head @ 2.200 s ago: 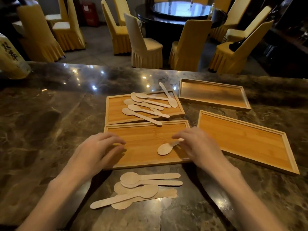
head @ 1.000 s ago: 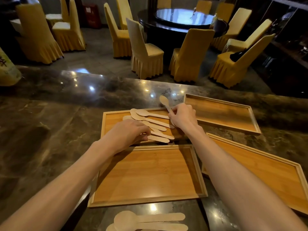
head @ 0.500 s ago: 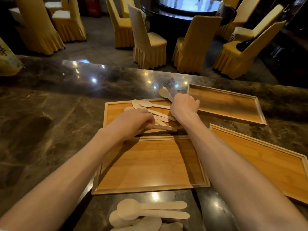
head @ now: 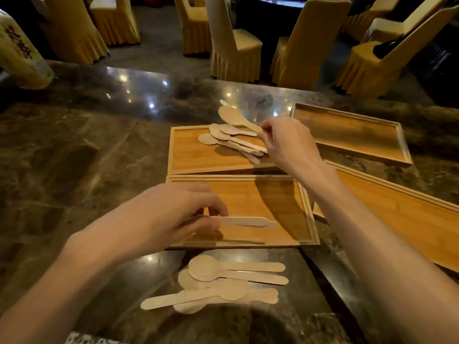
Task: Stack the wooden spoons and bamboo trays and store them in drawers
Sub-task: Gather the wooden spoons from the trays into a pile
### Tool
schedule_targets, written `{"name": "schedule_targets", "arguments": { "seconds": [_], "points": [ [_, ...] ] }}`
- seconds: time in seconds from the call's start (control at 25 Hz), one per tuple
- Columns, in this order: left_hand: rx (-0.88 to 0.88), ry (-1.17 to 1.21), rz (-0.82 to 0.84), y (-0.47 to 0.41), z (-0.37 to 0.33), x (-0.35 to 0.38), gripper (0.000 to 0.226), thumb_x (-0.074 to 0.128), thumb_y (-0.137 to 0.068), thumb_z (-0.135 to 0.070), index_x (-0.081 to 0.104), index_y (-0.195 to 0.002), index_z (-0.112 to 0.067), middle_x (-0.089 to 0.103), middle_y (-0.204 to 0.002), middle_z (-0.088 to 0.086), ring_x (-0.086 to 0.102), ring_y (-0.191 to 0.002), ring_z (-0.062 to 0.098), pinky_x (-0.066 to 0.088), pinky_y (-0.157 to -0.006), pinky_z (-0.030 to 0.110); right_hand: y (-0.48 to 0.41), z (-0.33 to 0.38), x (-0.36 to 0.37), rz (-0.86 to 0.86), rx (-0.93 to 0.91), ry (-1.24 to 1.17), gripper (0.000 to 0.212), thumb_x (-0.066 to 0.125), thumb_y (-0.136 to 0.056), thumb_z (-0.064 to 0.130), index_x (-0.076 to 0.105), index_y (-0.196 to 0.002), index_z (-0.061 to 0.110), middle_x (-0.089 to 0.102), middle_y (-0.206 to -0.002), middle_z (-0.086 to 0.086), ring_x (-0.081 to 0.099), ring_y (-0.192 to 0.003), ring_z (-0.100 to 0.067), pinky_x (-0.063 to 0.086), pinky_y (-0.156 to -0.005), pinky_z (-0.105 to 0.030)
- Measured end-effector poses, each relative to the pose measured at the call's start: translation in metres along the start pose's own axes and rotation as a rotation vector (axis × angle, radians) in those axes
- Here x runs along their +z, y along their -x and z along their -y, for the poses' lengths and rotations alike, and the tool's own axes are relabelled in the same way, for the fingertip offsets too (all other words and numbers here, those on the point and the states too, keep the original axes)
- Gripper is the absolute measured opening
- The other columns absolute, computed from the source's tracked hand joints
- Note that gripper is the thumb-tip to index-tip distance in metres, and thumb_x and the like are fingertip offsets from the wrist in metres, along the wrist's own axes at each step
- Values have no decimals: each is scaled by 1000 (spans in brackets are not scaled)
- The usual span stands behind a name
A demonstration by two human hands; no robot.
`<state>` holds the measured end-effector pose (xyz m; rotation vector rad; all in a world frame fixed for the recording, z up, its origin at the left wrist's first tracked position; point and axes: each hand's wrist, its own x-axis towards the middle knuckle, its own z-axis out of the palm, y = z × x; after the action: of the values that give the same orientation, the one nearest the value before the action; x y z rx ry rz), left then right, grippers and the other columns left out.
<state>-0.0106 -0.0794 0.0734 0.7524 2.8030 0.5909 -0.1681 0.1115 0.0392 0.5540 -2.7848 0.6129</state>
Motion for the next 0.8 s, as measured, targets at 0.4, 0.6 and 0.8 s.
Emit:
{"name": "schedule_targets", "arguments": {
  "seconds": [0.4, 0.6, 0.8],
  "points": [
    [-109, 97, 12, 53, -27, 63, 37, 35, -83, -59, 53, -113, -45, 57, -106, -26, 53, -95, -4, 49, -78, 23, 121, 38, -26, 347, -339, -20, 27, 53, -89, 28, 61, -114, 21, 63, -107, 2, 56, -97, -15, 47, -81, -30],
    [-161, 34, -19, 57, -28, 86, 36, 40, -86, -56, 57, -114, -42, 62, -110, -22, 56, -100, 2, 48, -77, 26, 156, 43, -27, 385, -363, -2, 25, 52, -92, 27, 62, -114, 19, 64, -106, 1, 55, -98, -17, 39, -83, -29],
    [-120, -94, -124, 64, -36, 90, 35, 44, -87, -48, 63, -114, -35, 68, -108, -14, 63, -93, 11, 55, -68, 29, 168, 39, -24, 397, -318, 28, 27, 46, -94, 30, 59, -116, 21, 62, -109, 3, 52, -101, -18, 35, -84, -29]
  ]
}}
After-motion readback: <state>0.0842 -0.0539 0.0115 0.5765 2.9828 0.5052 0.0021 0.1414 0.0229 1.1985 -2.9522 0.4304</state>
